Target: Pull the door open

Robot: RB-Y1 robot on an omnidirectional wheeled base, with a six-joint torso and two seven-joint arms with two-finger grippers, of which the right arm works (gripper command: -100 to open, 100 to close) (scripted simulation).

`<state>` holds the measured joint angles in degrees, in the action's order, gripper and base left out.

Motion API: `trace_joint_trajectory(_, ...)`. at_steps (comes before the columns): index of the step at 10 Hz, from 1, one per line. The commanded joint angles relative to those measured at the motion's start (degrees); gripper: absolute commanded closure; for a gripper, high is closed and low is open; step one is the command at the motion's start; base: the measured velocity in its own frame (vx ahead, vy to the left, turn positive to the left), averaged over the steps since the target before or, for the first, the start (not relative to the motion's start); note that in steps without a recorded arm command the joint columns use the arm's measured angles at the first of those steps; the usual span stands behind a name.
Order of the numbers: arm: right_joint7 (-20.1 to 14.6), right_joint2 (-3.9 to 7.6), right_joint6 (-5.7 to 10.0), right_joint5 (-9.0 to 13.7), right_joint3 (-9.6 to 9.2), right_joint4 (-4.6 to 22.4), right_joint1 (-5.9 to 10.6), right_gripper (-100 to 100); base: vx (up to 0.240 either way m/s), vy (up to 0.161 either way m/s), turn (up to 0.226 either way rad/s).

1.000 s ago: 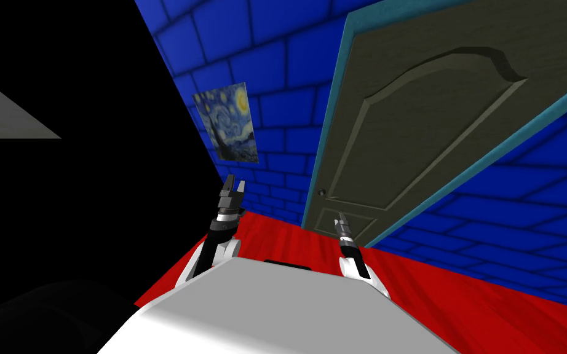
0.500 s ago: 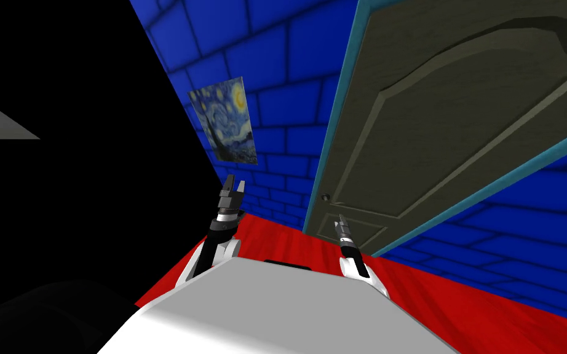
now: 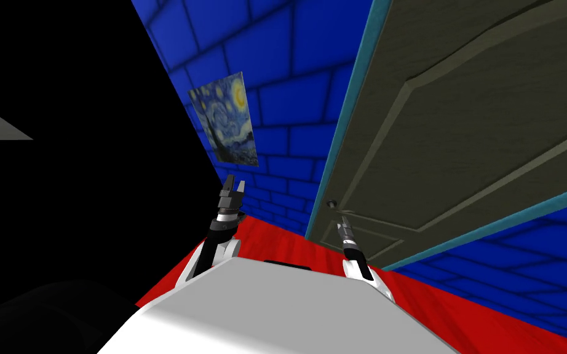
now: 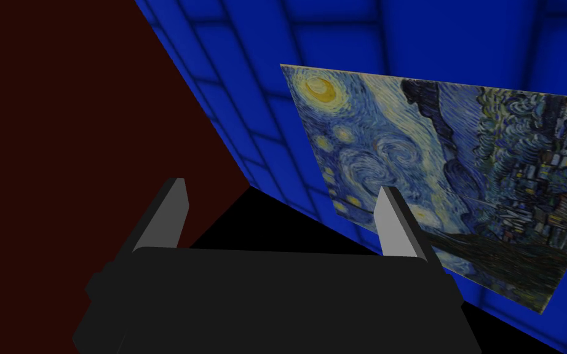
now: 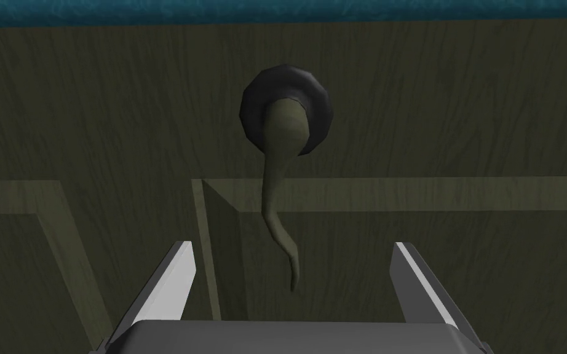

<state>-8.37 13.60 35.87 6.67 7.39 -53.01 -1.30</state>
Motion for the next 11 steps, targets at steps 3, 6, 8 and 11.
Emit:
trace_joint_trajectory(3,-2.52,3.28,1.72,1.3,1.88,2.48,-0.92,-100,0.197,0.014,0.156)
trace_joint_trajectory(6,-3.78,4.98,2.64,1.97,2.83,3.86,-1.4,-100,0.173,-0.004,0.11)
trace_joint_trajectory(8,-3.98,5.4,3.05,2.09,3.0,4.83,-0.99,-100,0.117,-0.026,0.045)
trace_joint_trajectory(11,-3.98,5.4,3.05,2.09,3.0,4.83,-0.99,100,-0.02,0.004,-0.006)
